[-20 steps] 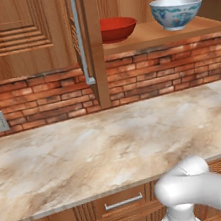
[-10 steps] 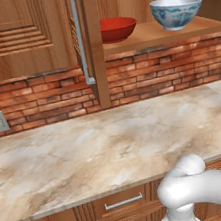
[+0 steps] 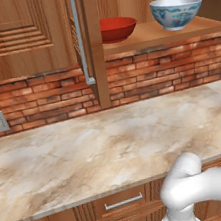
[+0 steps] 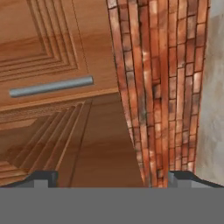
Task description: Open the cabinet. Pick the bowls from the counter and place them in the cabinet. Then close the cabinet.
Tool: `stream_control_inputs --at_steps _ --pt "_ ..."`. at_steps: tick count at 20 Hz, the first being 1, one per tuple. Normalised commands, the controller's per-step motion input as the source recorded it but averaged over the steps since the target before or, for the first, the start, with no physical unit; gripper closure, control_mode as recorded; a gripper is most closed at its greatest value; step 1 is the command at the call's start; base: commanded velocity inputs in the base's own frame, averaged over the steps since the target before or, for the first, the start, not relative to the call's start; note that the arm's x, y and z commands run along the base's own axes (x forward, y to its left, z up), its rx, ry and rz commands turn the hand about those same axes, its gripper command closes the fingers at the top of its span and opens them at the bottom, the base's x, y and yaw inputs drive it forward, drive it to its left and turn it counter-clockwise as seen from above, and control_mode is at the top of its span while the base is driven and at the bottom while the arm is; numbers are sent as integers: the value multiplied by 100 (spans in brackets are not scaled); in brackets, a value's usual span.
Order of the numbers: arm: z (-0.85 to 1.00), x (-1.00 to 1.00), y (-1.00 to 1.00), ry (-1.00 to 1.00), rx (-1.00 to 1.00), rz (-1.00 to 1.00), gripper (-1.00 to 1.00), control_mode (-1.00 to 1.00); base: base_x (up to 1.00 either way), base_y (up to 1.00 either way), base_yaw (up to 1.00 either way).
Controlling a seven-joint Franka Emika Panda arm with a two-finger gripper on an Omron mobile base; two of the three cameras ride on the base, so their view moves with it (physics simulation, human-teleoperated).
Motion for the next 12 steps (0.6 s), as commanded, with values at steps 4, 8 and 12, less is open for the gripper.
stream_control_inputs --at_steps 4,8,12 --pt "-7 54 45 -5 0 10 -100 -100 0 0 0" --pt "0 21 47 -11 0 7 -100 -100 0 0 0" --pt "8 7 42 -15 -1 5 -100 -100 0 0 0"
